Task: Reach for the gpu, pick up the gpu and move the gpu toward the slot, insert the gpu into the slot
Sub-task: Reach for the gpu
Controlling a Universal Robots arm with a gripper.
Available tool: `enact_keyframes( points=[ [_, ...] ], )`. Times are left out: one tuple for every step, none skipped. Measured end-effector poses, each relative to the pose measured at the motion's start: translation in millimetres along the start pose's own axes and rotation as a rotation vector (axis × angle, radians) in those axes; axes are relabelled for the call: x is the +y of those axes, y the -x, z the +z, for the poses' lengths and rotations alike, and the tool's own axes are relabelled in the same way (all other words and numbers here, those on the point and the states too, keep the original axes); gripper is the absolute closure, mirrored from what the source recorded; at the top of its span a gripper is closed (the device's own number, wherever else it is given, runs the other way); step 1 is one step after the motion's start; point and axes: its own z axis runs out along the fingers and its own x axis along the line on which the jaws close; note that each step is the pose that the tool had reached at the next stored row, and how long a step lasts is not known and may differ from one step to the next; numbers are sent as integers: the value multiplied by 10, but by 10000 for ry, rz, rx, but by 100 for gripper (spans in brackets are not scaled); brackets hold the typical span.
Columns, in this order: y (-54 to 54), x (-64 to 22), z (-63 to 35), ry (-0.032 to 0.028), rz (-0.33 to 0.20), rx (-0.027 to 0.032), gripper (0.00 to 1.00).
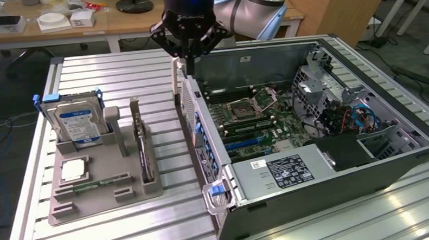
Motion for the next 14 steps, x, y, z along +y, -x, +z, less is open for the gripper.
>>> enact_keyframes(
  points=[
    [-7, -1, 0, 0, 0, 1, 90],
    [-14, -1, 0, -1, 0, 2, 90],
    [-20, -2, 0, 0, 0, 3, 90],
    [-27, -2, 1, 0, 1, 4, 90],
    [-33, -3, 1, 0, 1, 5, 90],
    [-40, -3, 1, -1, 1, 6, 90],
    [-45, -4, 1, -1, 1, 8, 90],
    [-52, -4, 1, -1, 1, 9, 90],
    [-58, -5, 2, 0, 1, 10, 90],
    [-64, -5, 2, -1, 1, 11, 90],
    [-70, -6, 2, -1, 1, 13, 90],
    [-76, -6, 2, -1, 1, 14, 90],
    [-82, -7, 2, -1, 1, 15, 90],
    [-88, -7, 2, -1, 1, 16, 90]
  ],
)
